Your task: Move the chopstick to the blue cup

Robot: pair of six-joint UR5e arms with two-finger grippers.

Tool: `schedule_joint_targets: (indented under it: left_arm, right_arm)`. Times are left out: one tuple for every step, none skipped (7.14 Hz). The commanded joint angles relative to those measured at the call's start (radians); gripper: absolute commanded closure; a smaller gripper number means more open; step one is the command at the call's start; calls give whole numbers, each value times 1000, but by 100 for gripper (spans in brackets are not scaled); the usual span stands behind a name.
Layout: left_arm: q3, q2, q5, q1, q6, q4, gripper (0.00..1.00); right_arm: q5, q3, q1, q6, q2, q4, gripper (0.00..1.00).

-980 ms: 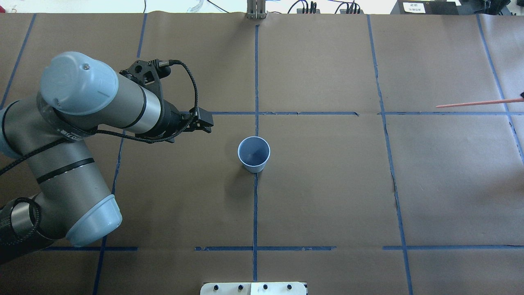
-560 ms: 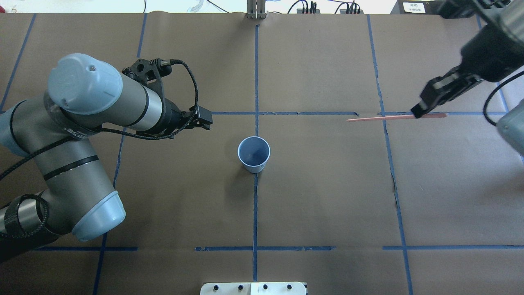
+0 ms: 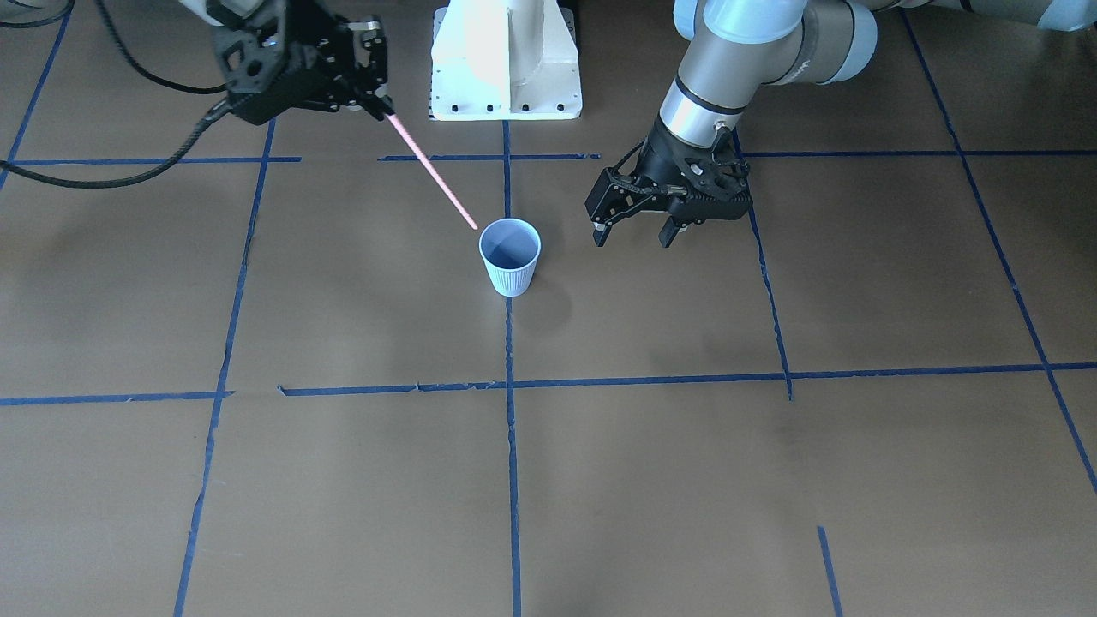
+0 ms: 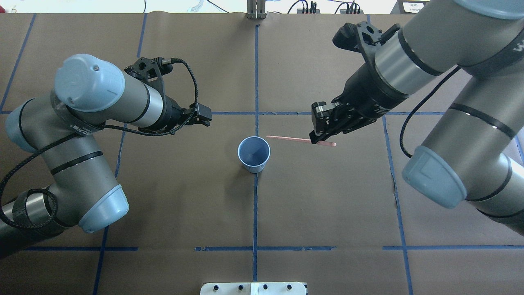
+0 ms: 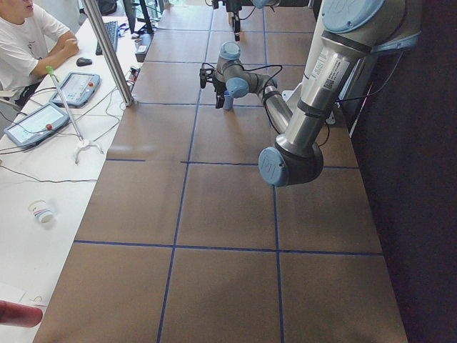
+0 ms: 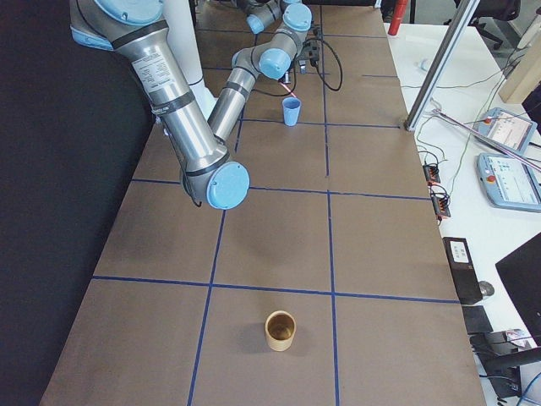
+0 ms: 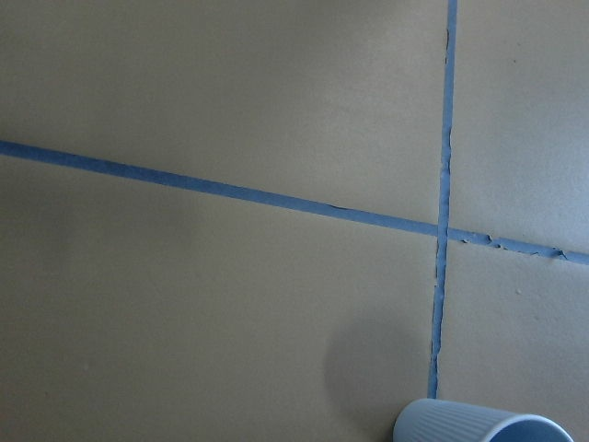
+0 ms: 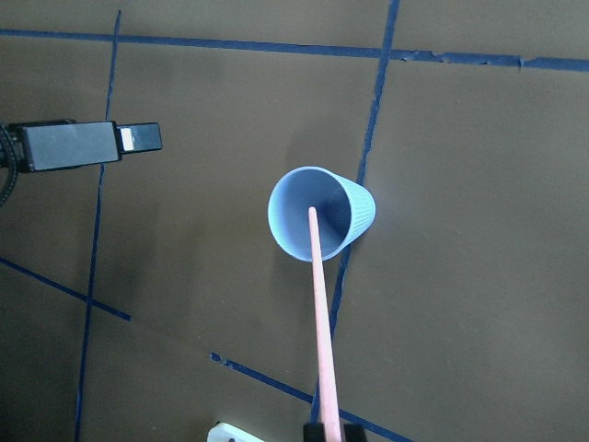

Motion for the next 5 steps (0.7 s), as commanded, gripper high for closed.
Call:
schedule_joint_targets:
  left_arm:
    - [-1,1,-1,-1,-3,-3,0]
    - [-6,1,-1,0,-7,-3,0]
    - [-12,2,-1,-1,-9,-3,0]
    - [-15,5,-1,0,-10,-3,0]
    - [-15,4,-1,0,-10,-3,0]
  right_arm:
    - [-64,-47,-53,57,52,15,100]
    - [-68,-55,-61,60,52,14,100]
    - [-68,-62,-67,60,51,12,100]
    - [-68,-90,-71,59,49,12,100]
    - [-68,-97,-79,57,43,11,100]
